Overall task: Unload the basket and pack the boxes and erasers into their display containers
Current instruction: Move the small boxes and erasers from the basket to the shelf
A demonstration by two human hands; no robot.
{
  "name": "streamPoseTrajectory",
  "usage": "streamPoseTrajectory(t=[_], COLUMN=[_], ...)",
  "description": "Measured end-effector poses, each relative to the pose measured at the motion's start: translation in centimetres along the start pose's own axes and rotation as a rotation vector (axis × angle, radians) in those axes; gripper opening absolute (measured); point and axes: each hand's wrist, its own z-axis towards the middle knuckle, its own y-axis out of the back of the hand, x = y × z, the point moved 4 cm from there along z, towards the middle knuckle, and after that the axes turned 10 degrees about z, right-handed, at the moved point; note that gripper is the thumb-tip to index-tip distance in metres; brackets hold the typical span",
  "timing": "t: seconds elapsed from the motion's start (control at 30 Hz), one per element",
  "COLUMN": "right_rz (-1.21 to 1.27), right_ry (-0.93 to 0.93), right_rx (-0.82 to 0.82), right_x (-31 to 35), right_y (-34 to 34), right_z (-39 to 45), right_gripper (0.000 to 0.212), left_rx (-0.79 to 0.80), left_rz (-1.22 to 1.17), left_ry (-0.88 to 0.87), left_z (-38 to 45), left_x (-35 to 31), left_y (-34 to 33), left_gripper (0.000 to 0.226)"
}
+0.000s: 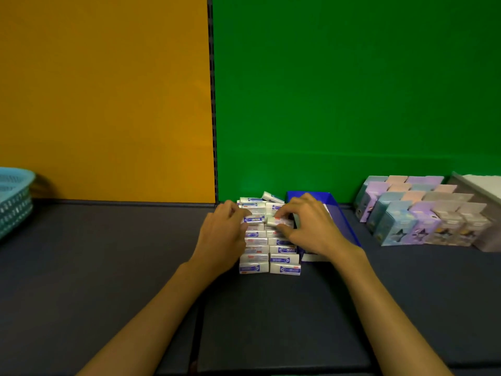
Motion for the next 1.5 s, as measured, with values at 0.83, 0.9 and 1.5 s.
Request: streamPoseTrajectory(t=[0.83,0.9,1.5], right_rz=[0.003,0.024,0.255], right_ry=[0.081,0.106,0.356], right_rx=[-0.052,-0.026,0.136], right_x=[0.8,2.0,29.1], right_y=[-0.5,-0.5,-9.7], right_z=[-1.1,-1.0,0.5], right_gripper=[0.027,0.028,0.025], left_rx=[0.018,0.033,0.032], left_rz=[0.087,0.134,0.432], left_ry=[-0.019,0.010,0.339], left_z=[-1.4,-2.3,-19.6], left_x=[1.1,1.5,17.7], left_y=[3.4,5.2,25.5], left_gripper=[0.038,0.041,0.048])
